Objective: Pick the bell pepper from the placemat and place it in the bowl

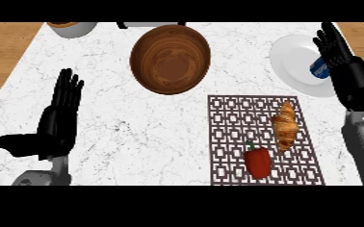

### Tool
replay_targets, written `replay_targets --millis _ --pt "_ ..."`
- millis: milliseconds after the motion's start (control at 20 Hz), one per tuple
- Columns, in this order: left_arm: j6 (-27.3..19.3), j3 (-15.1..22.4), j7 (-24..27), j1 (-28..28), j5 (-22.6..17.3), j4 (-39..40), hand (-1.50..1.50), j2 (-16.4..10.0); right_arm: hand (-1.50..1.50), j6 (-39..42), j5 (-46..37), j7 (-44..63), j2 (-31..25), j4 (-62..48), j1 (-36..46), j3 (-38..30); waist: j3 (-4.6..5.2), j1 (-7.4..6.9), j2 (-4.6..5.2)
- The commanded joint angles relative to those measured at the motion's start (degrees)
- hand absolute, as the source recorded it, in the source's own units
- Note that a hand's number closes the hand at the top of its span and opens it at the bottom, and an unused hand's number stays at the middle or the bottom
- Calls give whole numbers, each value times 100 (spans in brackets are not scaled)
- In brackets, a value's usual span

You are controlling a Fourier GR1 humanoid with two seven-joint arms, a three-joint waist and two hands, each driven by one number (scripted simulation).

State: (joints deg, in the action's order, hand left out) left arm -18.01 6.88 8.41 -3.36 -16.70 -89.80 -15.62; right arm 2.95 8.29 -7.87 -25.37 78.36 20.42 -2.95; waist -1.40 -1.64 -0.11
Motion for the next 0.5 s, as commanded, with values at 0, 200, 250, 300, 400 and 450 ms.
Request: replay_targets --millis 0,200,250,300,400,450 --pt "286 -91 -102 133 -69 -13 0 -162 150 -305 -253 -3 255 500 -543 150 141 188 -4" --pt "802 553 -577 -3 -168 136 0 -132 150 -1287 -1415 502 209 1451 -1437 711 165 638 -85" --pt "953 577 -848 22 -362 -40 0 -193 150 -1367 -1609 606 68 1604 -1668 731 172 773 -147" --pt "751 562 -609 145 -229 102 0 -70 150 -1680 -2409 963 -842 591 -1754 235 296 1142 -14" --pt "899 707 -757 188 -363 118 0 26 -150 -2938 -2008 813 610 1243 -2161 44 160 1033 -117" --pt "1011 686 -841 131 -438 47 0 -47 -150 -3212 -2325 667 756 1549 -2548 245 158 899 -113"
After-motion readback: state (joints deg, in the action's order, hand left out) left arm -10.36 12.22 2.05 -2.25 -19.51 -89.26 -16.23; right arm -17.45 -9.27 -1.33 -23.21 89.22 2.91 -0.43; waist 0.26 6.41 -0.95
